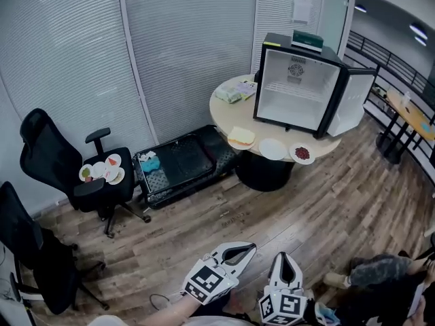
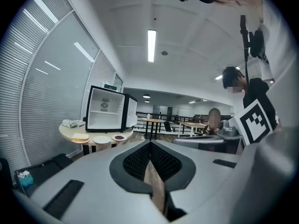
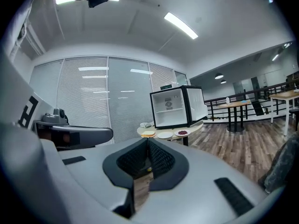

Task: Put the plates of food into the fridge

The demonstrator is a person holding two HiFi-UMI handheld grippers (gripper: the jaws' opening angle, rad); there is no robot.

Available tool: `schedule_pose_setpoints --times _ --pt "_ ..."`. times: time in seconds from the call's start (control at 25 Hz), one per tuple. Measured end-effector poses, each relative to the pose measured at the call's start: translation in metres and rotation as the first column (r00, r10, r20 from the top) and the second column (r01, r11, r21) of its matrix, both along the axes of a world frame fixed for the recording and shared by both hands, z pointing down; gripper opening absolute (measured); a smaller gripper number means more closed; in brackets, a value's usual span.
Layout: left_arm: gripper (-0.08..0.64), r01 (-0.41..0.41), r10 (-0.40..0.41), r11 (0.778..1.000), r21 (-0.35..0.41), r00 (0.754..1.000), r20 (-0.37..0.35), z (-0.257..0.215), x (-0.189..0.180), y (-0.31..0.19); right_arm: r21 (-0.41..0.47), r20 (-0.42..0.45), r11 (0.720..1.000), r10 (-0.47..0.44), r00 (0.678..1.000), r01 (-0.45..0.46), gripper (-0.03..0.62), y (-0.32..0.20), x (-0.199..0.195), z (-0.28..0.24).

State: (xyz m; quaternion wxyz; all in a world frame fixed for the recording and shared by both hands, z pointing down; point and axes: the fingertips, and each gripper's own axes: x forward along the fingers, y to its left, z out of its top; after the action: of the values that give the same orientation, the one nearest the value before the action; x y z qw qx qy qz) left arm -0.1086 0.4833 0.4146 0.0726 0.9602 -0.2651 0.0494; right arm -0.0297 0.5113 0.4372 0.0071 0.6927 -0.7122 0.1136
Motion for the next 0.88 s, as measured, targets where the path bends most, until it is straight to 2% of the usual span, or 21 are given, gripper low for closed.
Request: schedule_pose_setpoints --times 0.24,0.4,0.6,0.88 --pt "0.005 -0.023 0.023 1.000 -0.002 1.000 -0.009 -0.004 0.009 -0.074 -0.015 -0.056 1.000 0.027 0.998 -0.027 0.008 -0.071 0.008 -0.003" --pt "0.005 -0.054 0.054 0.998 -0.010 0.999 -0.008 -0.002 0.014 -0.109 0.029 -0.001 1.000 0.009 1.000 -0.009 0.008 -0.107 0.005 -0.003" --pt "0.005 -0.087 0.087 0.996 -0.005 0.996 -0.010 0.004 0.016 -0.138 0.037 -0.057 0.998 0.044 0.997 -0.042 0.008 -0.135 0.006 -0.001" --pt "0.005 -0.083 0.081 0.995 -0.047 0.996 -0.035 0.010 0.015 -0.165 -0.009 -0.026 0.998 0.061 0.998 -0.061 0.008 -0.162 0.013 0.009"
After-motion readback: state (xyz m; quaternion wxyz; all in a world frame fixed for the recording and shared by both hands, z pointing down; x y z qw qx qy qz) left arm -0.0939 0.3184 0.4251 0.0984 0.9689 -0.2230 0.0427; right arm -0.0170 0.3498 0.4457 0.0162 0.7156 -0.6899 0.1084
